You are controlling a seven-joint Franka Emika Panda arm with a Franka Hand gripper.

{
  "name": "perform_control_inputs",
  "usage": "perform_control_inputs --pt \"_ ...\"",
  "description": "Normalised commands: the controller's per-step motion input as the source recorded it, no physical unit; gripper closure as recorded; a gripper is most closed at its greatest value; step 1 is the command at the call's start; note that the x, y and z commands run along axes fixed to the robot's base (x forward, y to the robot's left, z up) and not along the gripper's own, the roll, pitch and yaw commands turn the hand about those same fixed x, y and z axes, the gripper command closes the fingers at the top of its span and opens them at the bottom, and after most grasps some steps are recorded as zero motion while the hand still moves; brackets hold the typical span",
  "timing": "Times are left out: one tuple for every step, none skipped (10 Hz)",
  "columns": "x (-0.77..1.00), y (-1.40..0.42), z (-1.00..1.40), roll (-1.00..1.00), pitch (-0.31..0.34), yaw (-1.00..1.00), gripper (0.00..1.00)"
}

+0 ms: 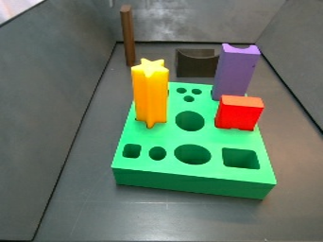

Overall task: Pick up the square-circle object. Move up. Rotate the square-circle object. Move to above the board. Insert the square-circle object.
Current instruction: Pick up the square-circle object.

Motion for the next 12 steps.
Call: perform_control_inputs --pt "-0.34 0.0 -0.64 -0.08 0.0 0.0 0.0" --pt "-0.03 0.02 -0.64 -0.06 0.034 -0.02 0.0" --pt "0.0 0.0 -0.52 -0.07 0.013 0.0 0.0" --pt "0.0 0.0 0.0 0.0 0.0 0.0 0.0" --pt "0.0 0.0 0.0 0.0 0.0 0.0 1.0" --pt "0.0 0.0 0.0 0.0 0.0 0.0 1.0" --pt "0.0 0.0 0.0 0.0 0.0 0.0 1.0" --pt "0.0 0.0 0.0 0.0 0.0 0.0 1.0" --pt "0.0 0.0 0.0 0.0 0.0 0.0 1.0" --pt "0.0 0.0 0.0 0.0 0.0 0.0 1.0" --pt "0.0 0.0 0.0 0.0 0.0 0.0 1.0" --pt "0.0 0.0 0.0 0.0 0.0 0.0 1.0"
